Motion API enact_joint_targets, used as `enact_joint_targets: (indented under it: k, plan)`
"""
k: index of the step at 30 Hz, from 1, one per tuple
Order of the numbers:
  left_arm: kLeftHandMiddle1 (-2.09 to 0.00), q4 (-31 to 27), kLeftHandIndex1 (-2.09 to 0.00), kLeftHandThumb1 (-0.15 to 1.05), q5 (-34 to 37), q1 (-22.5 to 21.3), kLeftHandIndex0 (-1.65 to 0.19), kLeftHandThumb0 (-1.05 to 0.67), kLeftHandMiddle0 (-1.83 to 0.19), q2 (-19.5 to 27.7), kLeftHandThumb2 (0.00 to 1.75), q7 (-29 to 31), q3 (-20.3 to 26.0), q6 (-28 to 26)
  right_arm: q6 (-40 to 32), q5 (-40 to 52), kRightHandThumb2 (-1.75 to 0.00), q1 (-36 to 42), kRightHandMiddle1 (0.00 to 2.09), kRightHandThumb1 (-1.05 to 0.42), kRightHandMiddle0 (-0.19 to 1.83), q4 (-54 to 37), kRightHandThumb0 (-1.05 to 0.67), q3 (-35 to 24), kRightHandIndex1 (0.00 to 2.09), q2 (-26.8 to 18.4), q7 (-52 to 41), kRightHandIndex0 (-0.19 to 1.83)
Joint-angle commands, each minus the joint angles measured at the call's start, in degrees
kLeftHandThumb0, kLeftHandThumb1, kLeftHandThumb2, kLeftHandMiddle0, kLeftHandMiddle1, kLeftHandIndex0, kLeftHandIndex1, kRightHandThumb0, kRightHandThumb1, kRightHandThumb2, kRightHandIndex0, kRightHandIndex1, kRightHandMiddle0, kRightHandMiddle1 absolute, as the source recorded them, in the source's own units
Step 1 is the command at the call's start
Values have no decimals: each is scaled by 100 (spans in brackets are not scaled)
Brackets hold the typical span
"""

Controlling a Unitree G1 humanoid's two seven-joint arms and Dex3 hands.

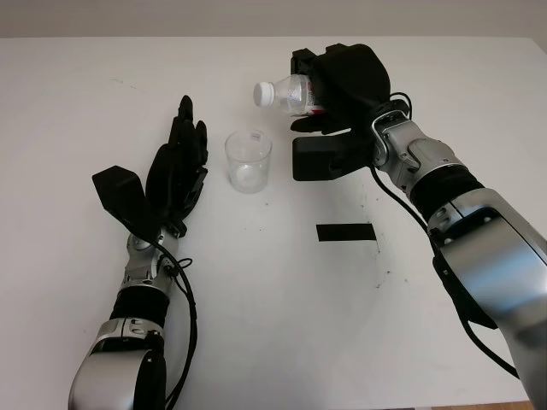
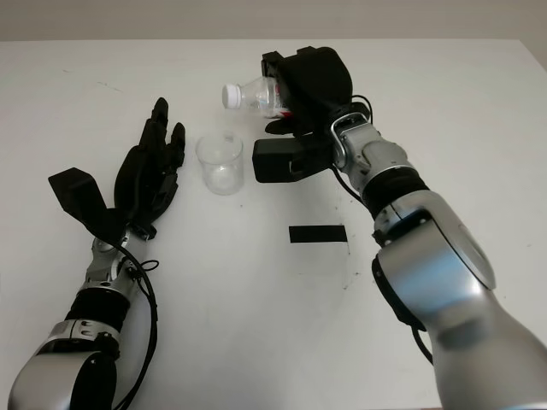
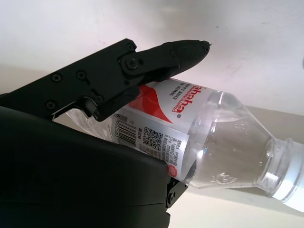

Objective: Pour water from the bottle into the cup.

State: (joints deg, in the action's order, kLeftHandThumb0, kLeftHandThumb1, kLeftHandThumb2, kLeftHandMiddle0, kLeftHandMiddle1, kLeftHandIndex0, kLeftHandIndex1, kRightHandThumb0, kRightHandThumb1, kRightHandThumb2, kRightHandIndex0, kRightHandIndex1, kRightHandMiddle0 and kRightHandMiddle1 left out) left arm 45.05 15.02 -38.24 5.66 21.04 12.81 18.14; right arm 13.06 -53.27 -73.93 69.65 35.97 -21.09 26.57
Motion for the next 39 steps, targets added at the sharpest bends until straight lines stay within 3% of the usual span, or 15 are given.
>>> enact_joint_targets:
  k: [1, 13, 19, 22, 24, 27, 31, 35, 39]
  plan:
    - [0, 103, 0, 105, -18, 311, 19, -86, 19, -98, 72, -52, -5, 3, -25, -111, -36, -294, 209, -105, 85, 37, -46, 116, 209, 34, 191, 132]
    - [0, -8, 0, 105, -63, 416, 19, -87, 19, -157, 73, -209, -57, 23, -14, -740, -28, -503, 209, -105, 71, 191, -46, 780, 209, 45, 777, 132]
    - [0, -21, 0, 105, -102, 449, 19, -87, 19, -187, 74, -256, -88, 73, -151, -1127, -22, -612, 209, -105, 43, 220, -48, 1155, 209, 40, 1054, 126]
    - [0, -26, 0, 105, -102, 455, 19, -86, 19, -203, 76, -277, -87, 74, -173, -1284, -19, -656, 201, -105, 30, 237, -48, 1301, 209, 26, 1183, 123]
    - [0, -17, 0, 105, -86, 451, 19, -86, 19, -219, 75, -278, -75, 78, -209, -1373, -14, -678, 182, -105, 24, 246, -50, 1387, 209, 21, 1260, 122]
    - [0, 24, 0, 105, -71, 429, 19, -86, 19, -247, 74, -298, -56, 107, -238, -1526, -11, -707, 159, -105, 31, 242, -50, 1519, 209, -3, 1502, 120]
    - [0, 79, 0, 105, -105, 424, 19, -87, 19, -255, 73, -304, -79, 168, -311, -1652, -18, -726, 165, -105, 20, 251, -50, 1637, 209, -7, 1911, 121]
    - [0, 108, 0, 105, -115, 421, 19, -88, 19, -258, 73, -305, -91, 183, -410, -1796, -12, -734, 156, -105, 28, 276, -51, 1738, 209, 4, 2466, 120]
    - [0, 146, 0, 105, -84, 412, 19, -88, 19, -257, 73, -239, -71, 221, -400, -1799, -20, -742, 170, -105, 28, 312, -51, 1763, 209, 27, 2808, 121]
